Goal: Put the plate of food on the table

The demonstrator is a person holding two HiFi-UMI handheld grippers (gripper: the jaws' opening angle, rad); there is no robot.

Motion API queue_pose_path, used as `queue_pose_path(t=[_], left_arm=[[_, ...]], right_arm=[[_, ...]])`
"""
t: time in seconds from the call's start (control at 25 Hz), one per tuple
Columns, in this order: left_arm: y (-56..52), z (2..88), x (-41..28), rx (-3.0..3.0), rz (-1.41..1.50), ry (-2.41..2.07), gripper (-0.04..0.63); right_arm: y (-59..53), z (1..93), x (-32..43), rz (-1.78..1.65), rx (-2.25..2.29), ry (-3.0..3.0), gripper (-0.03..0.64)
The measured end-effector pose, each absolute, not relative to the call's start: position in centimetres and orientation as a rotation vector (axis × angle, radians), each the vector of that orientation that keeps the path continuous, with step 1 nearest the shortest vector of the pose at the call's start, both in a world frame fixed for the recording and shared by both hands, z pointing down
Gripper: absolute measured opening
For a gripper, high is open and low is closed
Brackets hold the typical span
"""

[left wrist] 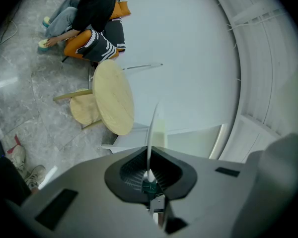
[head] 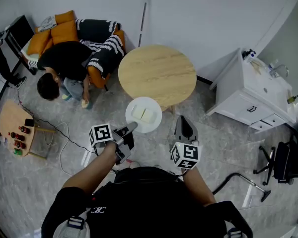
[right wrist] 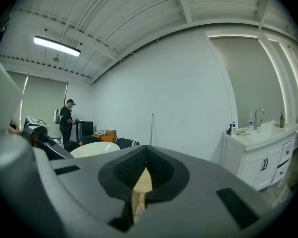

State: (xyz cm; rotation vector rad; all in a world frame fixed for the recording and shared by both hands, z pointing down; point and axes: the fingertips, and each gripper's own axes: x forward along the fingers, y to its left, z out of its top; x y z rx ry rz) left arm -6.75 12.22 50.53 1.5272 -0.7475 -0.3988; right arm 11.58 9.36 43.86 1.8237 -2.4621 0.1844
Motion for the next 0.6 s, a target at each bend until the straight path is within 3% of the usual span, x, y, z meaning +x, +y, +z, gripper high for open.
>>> queue_pose_path(t=[0.6], left_arm=[[12.2, 51.3, -10.7, 1.533, -0.38, -0.711, 0.02]], right_arm=[[10.0, 44.1, 7.3, 0.159, 1.83, -2.433, 0.007]])
